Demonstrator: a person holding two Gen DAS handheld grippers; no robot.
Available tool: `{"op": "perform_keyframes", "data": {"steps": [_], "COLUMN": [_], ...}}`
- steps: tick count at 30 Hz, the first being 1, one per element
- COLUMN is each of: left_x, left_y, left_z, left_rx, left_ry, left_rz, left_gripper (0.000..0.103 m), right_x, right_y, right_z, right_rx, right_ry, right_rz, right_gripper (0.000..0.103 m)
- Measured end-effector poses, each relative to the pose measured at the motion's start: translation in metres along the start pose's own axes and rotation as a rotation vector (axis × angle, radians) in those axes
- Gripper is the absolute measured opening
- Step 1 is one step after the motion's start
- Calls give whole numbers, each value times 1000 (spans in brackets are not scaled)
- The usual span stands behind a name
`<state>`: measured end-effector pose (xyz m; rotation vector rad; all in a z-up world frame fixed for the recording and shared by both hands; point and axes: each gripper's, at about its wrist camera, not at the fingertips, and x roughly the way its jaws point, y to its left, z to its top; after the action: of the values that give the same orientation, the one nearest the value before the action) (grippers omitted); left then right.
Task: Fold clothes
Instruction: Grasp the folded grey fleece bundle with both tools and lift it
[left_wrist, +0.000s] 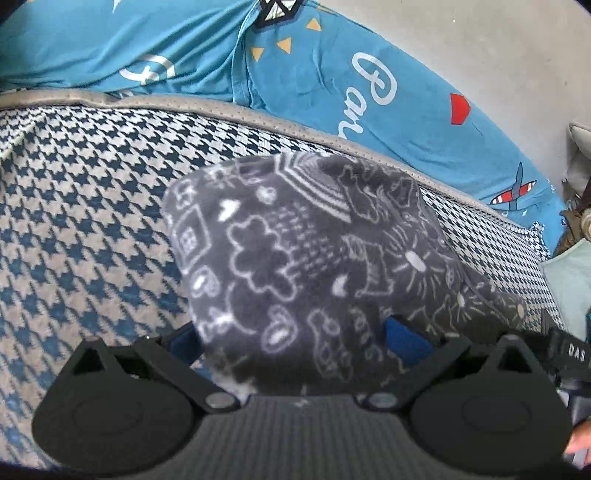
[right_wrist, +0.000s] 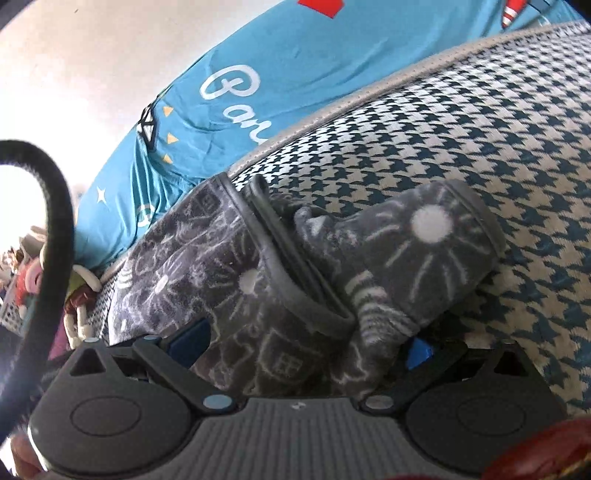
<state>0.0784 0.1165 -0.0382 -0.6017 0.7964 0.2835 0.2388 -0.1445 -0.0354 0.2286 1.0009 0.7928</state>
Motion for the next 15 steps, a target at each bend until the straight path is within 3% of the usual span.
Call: {"op": "perform_keyframes", "data": {"steps": [5,8,10,15], "left_x": [2,-2,-7,-16], "left_y": [-5,-12,-16,-25], "left_z": [-2,-4,-6,-10], "left_rx": [5,41,60,104], "left_ry": [-16,-41,-62,-113], "left_rz": [3,17,29,63], "left_gripper": [103,96,89,79], "right_x": [1,-2,-6,-13], "right_y": [11,12,13,22], "right_z": [-2,-2,-1,-5], "right_rx": [-76,-93,-107,-169], "right_ry": [-18,-39,-55,-91], "right_rz": [-31,-35,-36,-52], "right_gripper": [89,77,64,52]}}
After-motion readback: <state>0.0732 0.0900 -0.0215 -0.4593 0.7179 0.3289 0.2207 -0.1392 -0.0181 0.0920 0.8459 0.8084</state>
